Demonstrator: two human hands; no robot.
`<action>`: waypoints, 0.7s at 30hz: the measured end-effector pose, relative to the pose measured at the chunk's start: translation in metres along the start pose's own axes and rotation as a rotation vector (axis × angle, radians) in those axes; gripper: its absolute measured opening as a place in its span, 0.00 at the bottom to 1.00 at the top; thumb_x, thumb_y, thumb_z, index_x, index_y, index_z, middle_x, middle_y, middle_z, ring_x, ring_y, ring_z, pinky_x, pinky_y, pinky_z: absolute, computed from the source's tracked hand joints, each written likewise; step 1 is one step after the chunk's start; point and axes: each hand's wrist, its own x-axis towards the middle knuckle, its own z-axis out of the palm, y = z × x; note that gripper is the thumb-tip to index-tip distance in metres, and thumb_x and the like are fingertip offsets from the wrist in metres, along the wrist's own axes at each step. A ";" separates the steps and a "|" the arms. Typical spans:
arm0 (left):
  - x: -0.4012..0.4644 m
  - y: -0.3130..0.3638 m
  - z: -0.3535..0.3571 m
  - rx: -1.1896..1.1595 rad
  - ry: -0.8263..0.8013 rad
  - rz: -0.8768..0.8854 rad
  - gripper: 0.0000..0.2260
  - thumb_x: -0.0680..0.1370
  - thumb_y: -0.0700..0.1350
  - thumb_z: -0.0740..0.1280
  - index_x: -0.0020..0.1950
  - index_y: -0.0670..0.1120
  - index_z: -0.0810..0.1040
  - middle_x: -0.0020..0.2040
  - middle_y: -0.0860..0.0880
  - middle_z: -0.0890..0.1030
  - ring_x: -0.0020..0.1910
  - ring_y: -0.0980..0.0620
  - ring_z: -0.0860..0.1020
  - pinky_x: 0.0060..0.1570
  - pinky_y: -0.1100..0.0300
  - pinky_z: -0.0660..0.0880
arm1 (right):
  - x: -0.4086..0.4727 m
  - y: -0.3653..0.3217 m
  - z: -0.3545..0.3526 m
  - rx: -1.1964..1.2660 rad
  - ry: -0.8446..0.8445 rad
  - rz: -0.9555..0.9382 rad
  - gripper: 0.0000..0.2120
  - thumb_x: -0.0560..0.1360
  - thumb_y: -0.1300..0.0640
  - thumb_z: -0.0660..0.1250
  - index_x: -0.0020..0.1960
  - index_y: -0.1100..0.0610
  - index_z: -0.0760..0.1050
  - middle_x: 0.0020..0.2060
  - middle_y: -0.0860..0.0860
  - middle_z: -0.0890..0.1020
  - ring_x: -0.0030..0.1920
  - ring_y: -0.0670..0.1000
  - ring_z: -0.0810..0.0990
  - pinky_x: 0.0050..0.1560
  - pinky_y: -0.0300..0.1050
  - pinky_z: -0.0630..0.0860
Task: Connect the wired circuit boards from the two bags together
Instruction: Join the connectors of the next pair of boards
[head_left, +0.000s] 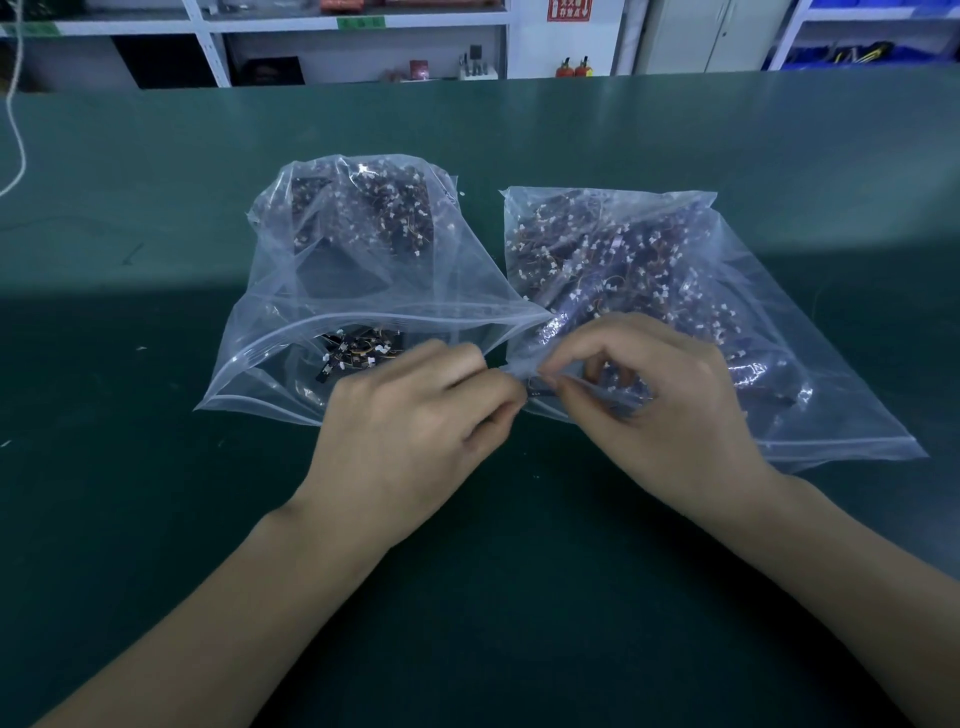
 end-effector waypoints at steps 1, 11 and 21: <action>0.002 0.003 0.000 0.027 -0.024 -0.004 0.10 0.82 0.43 0.71 0.43 0.52 0.87 0.34 0.53 0.76 0.34 0.51 0.78 0.26 0.52 0.73 | 0.000 -0.001 0.001 0.003 -0.003 -0.010 0.07 0.76 0.69 0.76 0.50 0.58 0.85 0.46 0.48 0.85 0.42 0.50 0.80 0.48 0.35 0.72; -0.001 0.016 0.010 0.142 -0.316 0.034 0.07 0.82 0.53 0.70 0.48 0.54 0.87 0.26 0.51 0.79 0.23 0.43 0.78 0.26 0.60 0.63 | -0.004 -0.003 0.006 0.030 -0.048 0.033 0.08 0.76 0.67 0.76 0.51 0.55 0.85 0.46 0.45 0.84 0.42 0.45 0.78 0.48 0.34 0.72; -0.004 -0.012 -0.005 -0.105 -0.128 -0.260 0.16 0.84 0.52 0.61 0.38 0.47 0.71 0.28 0.54 0.66 0.27 0.44 0.71 0.29 0.54 0.69 | -0.003 -0.006 0.004 0.042 -0.097 0.158 0.10 0.72 0.64 0.71 0.50 0.52 0.81 0.44 0.39 0.80 0.40 0.49 0.78 0.42 0.35 0.71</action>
